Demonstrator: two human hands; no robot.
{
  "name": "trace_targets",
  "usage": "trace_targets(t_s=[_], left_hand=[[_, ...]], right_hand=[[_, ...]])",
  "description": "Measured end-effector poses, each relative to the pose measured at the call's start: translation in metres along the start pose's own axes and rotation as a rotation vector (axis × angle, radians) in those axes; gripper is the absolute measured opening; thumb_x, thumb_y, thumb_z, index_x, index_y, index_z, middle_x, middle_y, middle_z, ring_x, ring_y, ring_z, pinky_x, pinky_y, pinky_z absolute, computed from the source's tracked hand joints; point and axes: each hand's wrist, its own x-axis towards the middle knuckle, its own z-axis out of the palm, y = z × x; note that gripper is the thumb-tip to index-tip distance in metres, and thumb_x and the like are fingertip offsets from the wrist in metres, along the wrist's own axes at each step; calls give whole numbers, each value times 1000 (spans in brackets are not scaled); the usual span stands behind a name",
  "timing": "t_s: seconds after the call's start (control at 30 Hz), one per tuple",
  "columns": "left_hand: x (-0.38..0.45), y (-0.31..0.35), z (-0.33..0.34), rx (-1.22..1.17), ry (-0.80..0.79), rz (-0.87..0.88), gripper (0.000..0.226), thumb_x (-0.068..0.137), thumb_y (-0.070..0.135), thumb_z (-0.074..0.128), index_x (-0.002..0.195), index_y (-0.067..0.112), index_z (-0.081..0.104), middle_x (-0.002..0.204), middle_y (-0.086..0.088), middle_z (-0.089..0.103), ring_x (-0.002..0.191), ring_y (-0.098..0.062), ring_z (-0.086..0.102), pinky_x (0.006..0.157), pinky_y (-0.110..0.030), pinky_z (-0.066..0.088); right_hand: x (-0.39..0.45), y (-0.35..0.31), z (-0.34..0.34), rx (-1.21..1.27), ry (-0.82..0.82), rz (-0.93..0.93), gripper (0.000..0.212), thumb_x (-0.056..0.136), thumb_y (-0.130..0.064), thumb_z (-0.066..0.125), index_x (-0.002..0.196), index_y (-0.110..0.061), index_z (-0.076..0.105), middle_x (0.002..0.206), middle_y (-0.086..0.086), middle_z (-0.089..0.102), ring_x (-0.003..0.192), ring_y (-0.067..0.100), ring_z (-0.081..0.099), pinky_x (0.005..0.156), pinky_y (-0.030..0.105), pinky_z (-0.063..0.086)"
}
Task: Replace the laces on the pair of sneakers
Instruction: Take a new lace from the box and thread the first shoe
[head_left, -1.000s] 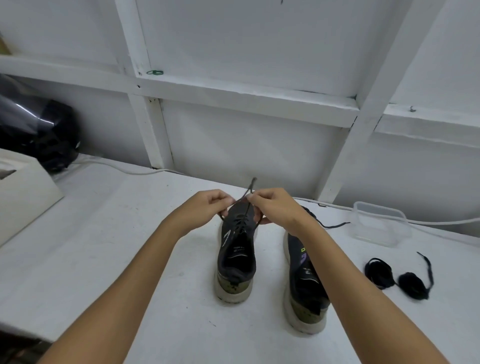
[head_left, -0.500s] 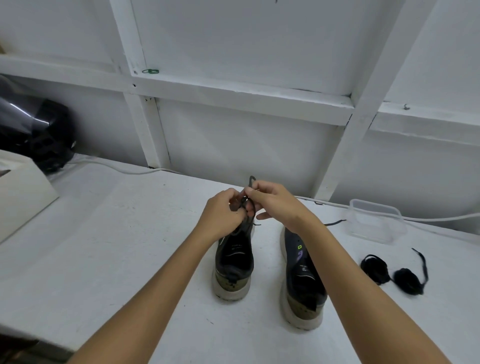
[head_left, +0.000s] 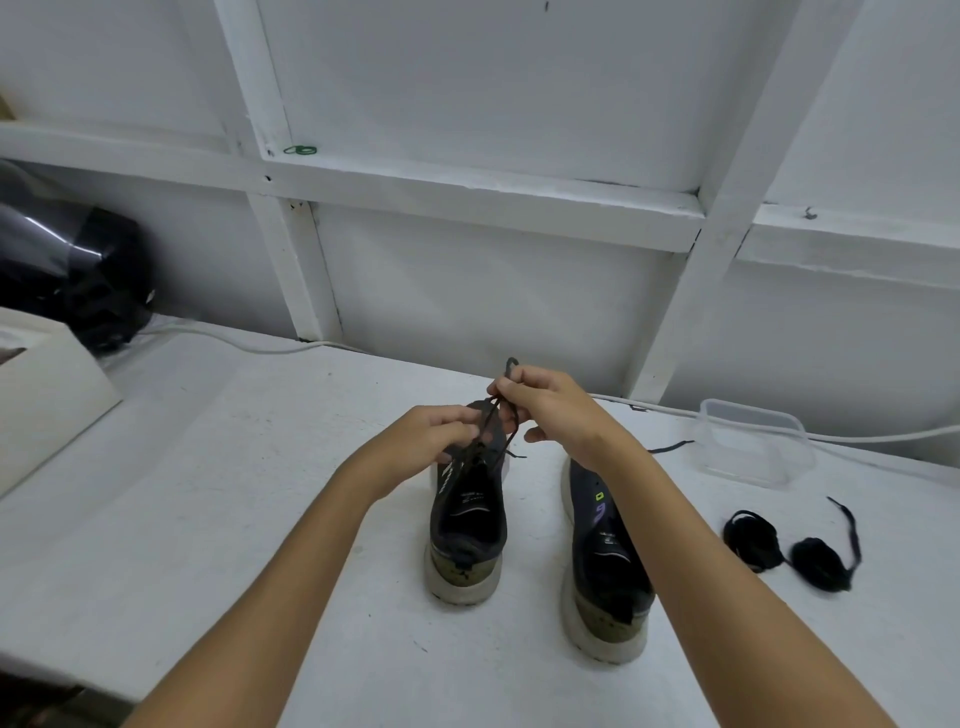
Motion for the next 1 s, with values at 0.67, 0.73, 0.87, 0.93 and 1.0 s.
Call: trace_targets(t_s=[0.67, 0.73, 0.87, 0.93, 1.0], left_hand=[[5, 6, 2, -356, 230, 110, 36, 95, 2, 61, 122, 24, 68, 99, 6, 68, 90, 3, 65, 74, -10, 48], [6, 5, -3, -318, 335, 207, 44, 95, -4, 58, 122, 29, 67, 119, 12, 67, 115, 1, 60, 93, -16, 47], [6, 9, -6, -406, 446, 318, 47, 95, -6, 57, 127, 28, 64, 136, 14, 60, 121, 2, 57, 99, -18, 47], [7, 8, -11, -470, 530, 288, 42, 97, -1, 58, 122, 32, 66, 135, 10, 60, 112, 1, 58, 94, -20, 48], [7, 0, -20, -280, 671, 277, 38, 98, 5, 57, 121, 33, 68, 131, 10, 59, 109, 4, 57, 97, -13, 42]], right_hand=[[-8, 1, -9, 187, -55, 35, 17, 103, -30, 56, 101, -16, 65, 101, 2, 76, 94, 25, 75, 74, 30, 57], [-6, 6, -11, 184, -35, 28, 18, 102, -30, 58, 97, -16, 68, 107, -6, 74, 103, 22, 72, 82, 35, 58], [0, 12, -14, 379, 39, 37, 22, 102, -31, 55, 87, -22, 69, 107, -9, 71, 93, 12, 63, 82, 32, 47], [0, 14, -18, 574, 88, 58, 25, 103, -31, 52, 83, -21, 63, 101, -4, 72, 76, 10, 61, 69, 28, 42], [1, 17, -26, 654, 193, 94, 25, 105, -31, 48, 84, -21, 57, 94, -1, 74, 65, 10, 59, 61, 27, 38]])
